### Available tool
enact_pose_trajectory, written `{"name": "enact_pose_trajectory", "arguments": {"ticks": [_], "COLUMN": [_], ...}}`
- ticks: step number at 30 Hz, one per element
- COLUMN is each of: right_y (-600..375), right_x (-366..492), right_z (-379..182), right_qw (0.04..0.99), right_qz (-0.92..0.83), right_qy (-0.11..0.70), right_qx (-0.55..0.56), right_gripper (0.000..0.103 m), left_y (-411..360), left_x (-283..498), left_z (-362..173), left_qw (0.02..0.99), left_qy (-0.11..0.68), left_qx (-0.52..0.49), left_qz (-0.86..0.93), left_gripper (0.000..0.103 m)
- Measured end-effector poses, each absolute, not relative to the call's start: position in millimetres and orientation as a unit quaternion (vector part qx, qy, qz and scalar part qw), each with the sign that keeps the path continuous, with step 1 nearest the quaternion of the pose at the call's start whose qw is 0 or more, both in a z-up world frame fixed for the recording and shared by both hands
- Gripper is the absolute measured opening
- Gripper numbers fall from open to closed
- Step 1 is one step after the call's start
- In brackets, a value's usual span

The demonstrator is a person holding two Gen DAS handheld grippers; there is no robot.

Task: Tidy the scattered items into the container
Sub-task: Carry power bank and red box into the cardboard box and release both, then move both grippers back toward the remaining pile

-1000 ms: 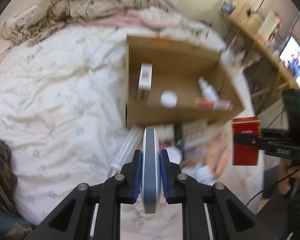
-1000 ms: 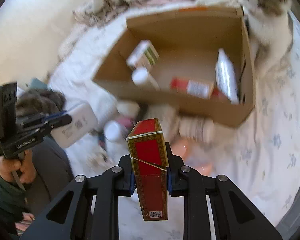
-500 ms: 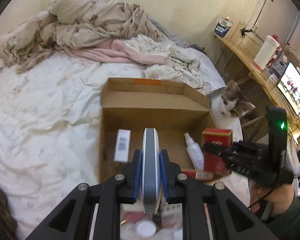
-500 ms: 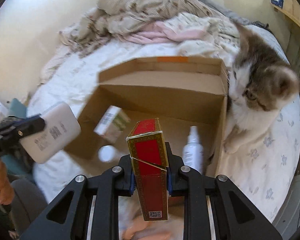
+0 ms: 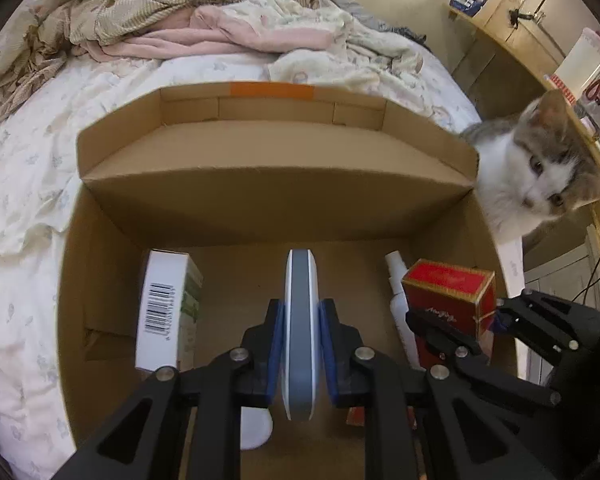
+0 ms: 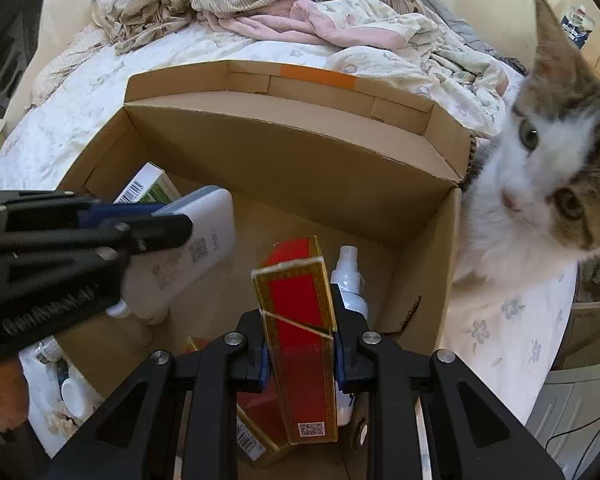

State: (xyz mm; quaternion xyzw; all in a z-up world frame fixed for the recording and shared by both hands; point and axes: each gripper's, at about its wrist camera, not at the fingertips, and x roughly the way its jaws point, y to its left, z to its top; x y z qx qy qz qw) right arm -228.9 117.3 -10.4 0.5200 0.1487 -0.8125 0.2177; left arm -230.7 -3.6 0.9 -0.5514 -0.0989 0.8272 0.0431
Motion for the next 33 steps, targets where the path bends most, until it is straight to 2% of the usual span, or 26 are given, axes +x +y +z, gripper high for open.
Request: {"name": "enact_pose_trajectory", "arguments": {"ticks": [4,6,8,9,18,20,21,28,33], "right_y": [115,116,117,118,125,125,126,137,142], "right_x": [-235,-236,-234,-232,-217,-211,-208,-172,-149], "right_z": [-9,-8,-4,0,33,35,36,60,74], "right_qw": [0.226,0.226,0.232,0.239,0.261,0.263,0.262,0.274,0.283], "right_qz": [-0.809,-0.806,-0.807,-0.809,-0.819,-0.819,-0.821,-0.827,-0.828], "right_qy": [0.138,0.125,0.112,0.106,0.088,0.091,0.091,0.086,0.12], "right_qx": [0.525,0.533,0.532,0.526,0.504,0.501,0.499,0.483,0.47], "right_gripper": [0.028,0.044,0.081,0.084,0.084,0.084,0.084,0.084,0.084], "left_y": [-1,-1,-3,-4,-24,-35,-38,-61,-66], "left_x": [-233,-233,-232,-231,-199,-181,-175,-103,-63], "left_z": [-6,-6,0,5,43,51,53,66,50], "left_qw": [0.029,0.02,0.008,0.001,-0.018,-0.019,-0.022,-0.03,-0.026], "left_qy": [-0.089,-0.086,-0.084,-0.079,-0.08,-0.1,-0.106,-0.111,-0.111], "left_qx": [-0.557,-0.561,-0.556,-0.549,-0.523,-0.512,-0.506,-0.488,-0.507], "left_qz": [0.825,0.823,0.827,0.832,0.848,0.853,0.855,0.865,0.855], "left_gripper": [0.018,0.02,0.039,0.044,0.054,0.074,0.077,0.078,0.078]}}
